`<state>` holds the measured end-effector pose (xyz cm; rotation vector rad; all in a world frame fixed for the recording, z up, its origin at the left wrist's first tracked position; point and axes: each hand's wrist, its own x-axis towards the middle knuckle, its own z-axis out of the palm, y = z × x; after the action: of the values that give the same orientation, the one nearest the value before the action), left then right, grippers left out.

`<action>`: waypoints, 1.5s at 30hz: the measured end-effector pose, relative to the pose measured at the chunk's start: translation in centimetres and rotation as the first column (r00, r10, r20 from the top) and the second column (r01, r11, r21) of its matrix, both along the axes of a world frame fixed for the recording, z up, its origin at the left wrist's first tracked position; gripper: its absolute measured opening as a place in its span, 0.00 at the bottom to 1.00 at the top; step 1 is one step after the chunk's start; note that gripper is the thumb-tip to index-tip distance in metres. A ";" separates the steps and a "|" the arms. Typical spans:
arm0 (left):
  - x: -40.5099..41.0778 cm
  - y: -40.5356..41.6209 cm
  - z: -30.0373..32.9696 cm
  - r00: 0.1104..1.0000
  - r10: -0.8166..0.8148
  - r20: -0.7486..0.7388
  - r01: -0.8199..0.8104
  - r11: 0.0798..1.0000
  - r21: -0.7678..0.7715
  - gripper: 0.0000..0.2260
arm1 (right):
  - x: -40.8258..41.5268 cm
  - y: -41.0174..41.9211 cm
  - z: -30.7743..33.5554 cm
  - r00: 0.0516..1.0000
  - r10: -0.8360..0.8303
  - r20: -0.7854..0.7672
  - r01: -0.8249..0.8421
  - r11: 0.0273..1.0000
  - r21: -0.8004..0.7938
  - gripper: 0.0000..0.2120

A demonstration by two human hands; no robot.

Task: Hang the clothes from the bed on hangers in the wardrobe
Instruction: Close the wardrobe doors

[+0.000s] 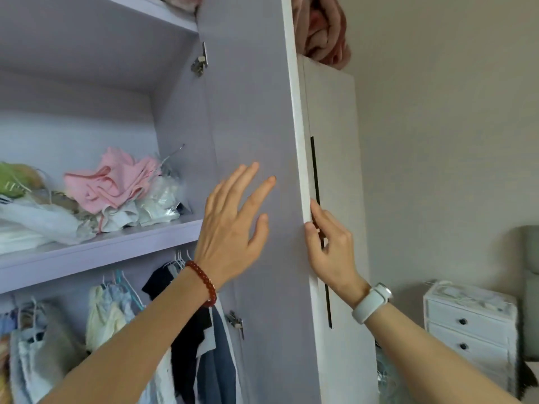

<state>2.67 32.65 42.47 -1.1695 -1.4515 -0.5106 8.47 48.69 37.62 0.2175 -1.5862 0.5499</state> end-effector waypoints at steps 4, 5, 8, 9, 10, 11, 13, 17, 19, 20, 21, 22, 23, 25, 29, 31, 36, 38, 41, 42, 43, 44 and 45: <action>-0.6 -4.8 1.0 0.997 0.060 -0.044 -0.057 0.997 0.059 0.21 | -2.6 -5.2 -0.7 0.975 0.224 -0.006 -0.219 0.956 0.197 0.20; -0.7 -6.0 1.2 0.995 0.092 -0.049 -0.089 0.994 0.059 0.21 | -3.6 -6.7 -1.0 0.963 0.270 0.014 -0.266 0.938 0.220 0.21; -1.8 -10.0 1.5 0.960 0.261 -0.098 -0.260 0.965 0.021 0.19 | -6.7 -11.2 -1.9 0.933 0.342 0.113 -0.360 0.889 0.282 0.22; -2.3 -11.4 1.6 0.937 0.331 -0.109 -0.332 0.943 0.011 0.19 | -7.8 -12.5 -2.3 0.929 0.337 0.152 -0.368 0.875 0.315 0.23; -2.9 -13.0 1.5 0.906 0.408 -0.110 -0.410 0.912 0.008 0.18 | -9.0 -13.7 -2.6 0.930 0.316 0.189 -0.365 0.860 0.356 0.25; -3.6 -14.6 1.5 0.866 0.490 -0.101 -0.491 0.871 0.010 0.18 | -10.3 -14.8 -2.9 0.932 0.283 0.225 -0.354 0.843 0.404 0.27; -5.1 -17.7 1.2 0.760 0.646 -0.068 -0.647 0.762 0.005 0.20 | -12.6 -17.0 -3.3 0.933 0.197 0.302 -0.328 0.809 0.488 0.31; -8.6 -21.8 0.5 0.548 0.836 0.026 -0.827 0.546 -0.138 0.24 | -16.8 -20.6 -3.2 0.934 -0.012 0.357 -0.211 0.789 0.577 0.32; -9.9 -22.8 0.6 0.465 0.882 0.077 -0.857 0.470 -0.210 0.24 | -18.2 -21.8 -2.8 0.923 -0.106 0.369 -0.158 0.771 0.617 0.32; -10.6 -23.1 0.7 0.429 0.898 0.096 -0.869 0.439 -0.227 0.24 | -18.8 -22.3 -2.6 0.920 -0.146 0.364 -0.133 0.757 0.640 0.33; -11.3 -23.2 0.7 0.385 0.916 0.110 -0.882 0.400 -0.249 0.24 | -19.6 -22.6 -2.5 0.914 -0.182 0.363 -0.113 0.745 0.658 0.34; -12.0 -23.3 0.6 0.346 0.930 0.125 -0.889 0.368 -0.275 0.25 | -20.1 -23.0 -2.3 0.902 -0.213 0.376 -0.103 0.739 0.666 0.37; -12.7 -23.3 0.5 0.303 0.943 0.137 -0.894 0.331 -0.301 0.26 | -20.5 -23.4 -2.3 0.891 -0.236 0.388 -0.093 0.741 0.665 0.40; -13.3 -23.2 0.4 0.216 0.965 0.149 -0.904 0.256 -0.342 0.27 | -21.3 -24.1 -2.1 0.887 -0.249 0.390 -0.089 0.735 0.672 0.43; -14.3 -23.2 0.9 0.110 0.982 0.157 -0.893 0.167 -0.419 0.28 | -21.8 -24.0 -1.6 0.783 -0.344 0.519 -0.184 0.668 0.721 0.38; -14.7 -23.0 1.2 0.066 0.981 0.181 -0.877 0.143 -0.459 0.28 | -22.3 -23.7 -2.1 0.737 -0.405 0.541 -0.187 0.647 0.739 0.38; -15.2 -22.8 2.0 0.002 0.989 0.146 -0.819 0.085 -0.568 0.27 | -22.1 -23.1 -2.1 0.592 -0.516 0.619 -0.274 0.594 0.757 0.31; -14.5 -23.0 2.1 0.042 0.993 0.115 -0.821 0.100 -0.563 0.26 | -21.4 -22.8 -1.5 0.597 -0.460 0.658 -0.299 0.633 0.714 0.26; -12.2 -23.7 1.9 0.271 0.947 0.170 -0.867 0.317 -0.384 0.21 | -20.3 -22.9 -0.4 0.714 -0.250 0.654 -0.307 0.727 0.614 0.22; -11.1 -24.1 1.7 0.373 0.912 0.170 -0.875 0.407 -0.264 0.19 | -20.0 -23.1 -0.2 0.790 -0.128 0.600 -0.303 0.769 0.563 0.21; -10.0 -24.7 1.4 0.451 0.881 0.140 -0.872 0.469 -0.140 0.18 | -19.5 -23.6 -0.1 0.868 -0.006 0.496 -0.288 0.809 0.513 0.21; -8.7 -25.5 1.1 0.496 0.862 0.105 -0.864 0.502 -0.035 0.17 | -19.1 -24.3 -0.2 0.917 0.104 0.384 -0.288 0.840 0.460 0.21; -7.2 -26.4 0.7 0.513 0.853 0.098 -0.858 0.513 0.025 0.17 | -18.6 -25.2 -0.6 0.931 0.212 0.297 -0.323 0.856 0.403 0.20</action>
<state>-4.58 6.21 43.17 -0.2332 -1.8469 0.1180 -10.08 23.52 36.97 0.7573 -1.9259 0.4281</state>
